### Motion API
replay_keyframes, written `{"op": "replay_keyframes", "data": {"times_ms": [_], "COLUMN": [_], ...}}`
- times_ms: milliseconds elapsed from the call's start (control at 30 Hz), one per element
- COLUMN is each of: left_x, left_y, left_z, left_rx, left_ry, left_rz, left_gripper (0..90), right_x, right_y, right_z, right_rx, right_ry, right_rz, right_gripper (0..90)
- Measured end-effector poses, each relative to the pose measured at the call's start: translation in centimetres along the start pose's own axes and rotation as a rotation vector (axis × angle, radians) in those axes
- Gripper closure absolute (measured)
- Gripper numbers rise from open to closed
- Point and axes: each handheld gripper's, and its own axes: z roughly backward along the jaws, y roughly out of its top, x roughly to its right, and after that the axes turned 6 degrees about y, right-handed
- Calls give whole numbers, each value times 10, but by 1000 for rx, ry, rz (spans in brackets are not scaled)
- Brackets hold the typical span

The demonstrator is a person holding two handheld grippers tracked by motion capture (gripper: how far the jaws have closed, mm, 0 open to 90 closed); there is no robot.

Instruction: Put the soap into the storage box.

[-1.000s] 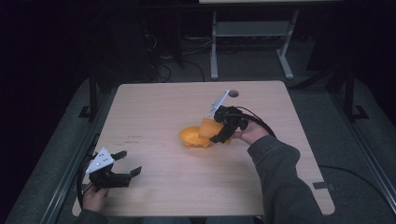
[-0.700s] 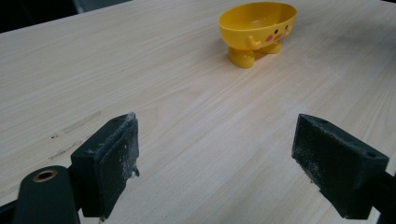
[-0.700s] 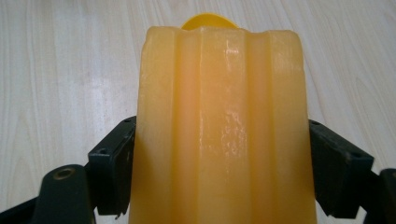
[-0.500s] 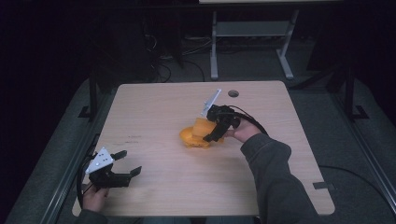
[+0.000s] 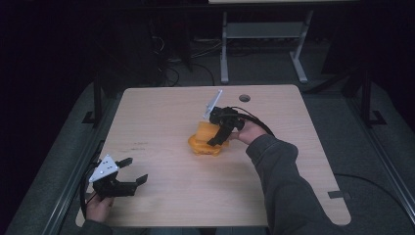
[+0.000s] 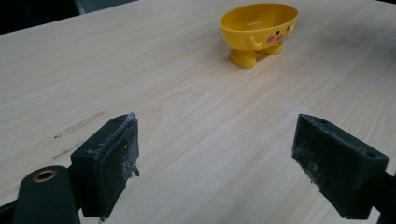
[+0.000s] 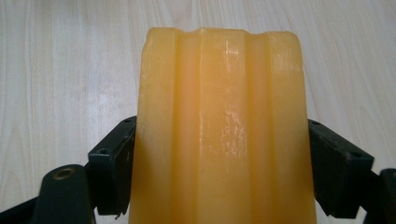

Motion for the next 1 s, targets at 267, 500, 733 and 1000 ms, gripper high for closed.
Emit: {"op": "replay_keyframes", "data": {"times_ms": [267, 500, 733, 1000], "left_x": [0, 0, 0, 0], "left_y": [0, 0, 0, 0], "left_z": [1, 1, 1, 1], "left_rx": [-4, -2, 1, 0], "left_ry": [1, 2, 2, 2], "left_rz": [-1, 5, 7, 9], "left_gripper": [143, 143, 143, 143], "right_x": [5, 8, 11, 12], "right_y": [5, 6, 8, 8], "right_z": [-8, -22, -32, -39], "right_rx": [8, -10, -16, -28], "right_ry": [22, 46, 58, 70], "right_rz": [4, 11, 22, 24], "right_gripper": [205, 205, 205, 205]}}
